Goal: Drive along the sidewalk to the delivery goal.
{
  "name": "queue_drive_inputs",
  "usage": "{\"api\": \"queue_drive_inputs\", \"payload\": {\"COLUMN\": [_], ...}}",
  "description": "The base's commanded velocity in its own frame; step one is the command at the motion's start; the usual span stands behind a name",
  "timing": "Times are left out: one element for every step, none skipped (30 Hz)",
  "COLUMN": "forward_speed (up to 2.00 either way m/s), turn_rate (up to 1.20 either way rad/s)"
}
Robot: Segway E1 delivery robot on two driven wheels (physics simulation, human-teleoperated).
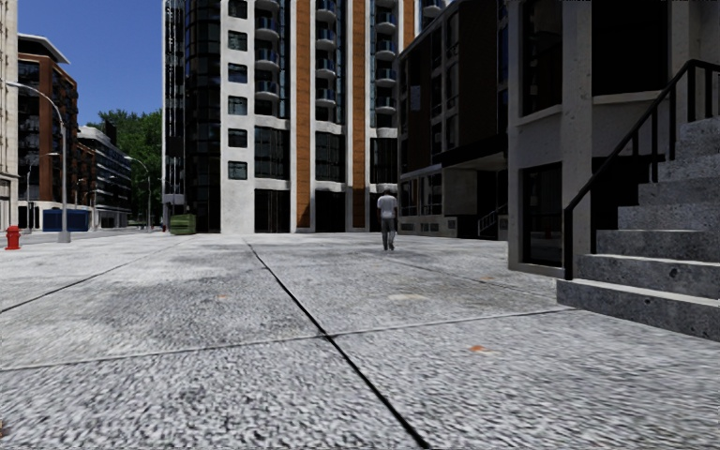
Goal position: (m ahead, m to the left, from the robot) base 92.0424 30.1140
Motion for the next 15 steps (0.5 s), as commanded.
{"api": "queue_drive_inputs", "payload": {"forward_speed": [2.0,2.0,2.0,2.0,2.0,2.0,2.0,2.0,2.0,2.0,2.0,2.0,2.0,2.0,2.0], "turn_rate": [0.0,0.0,0.0,0.0,0.0,0.0,0.0,0.0,0.03,0.06,0.06,0.09,0.16,0.18,0.18]}}
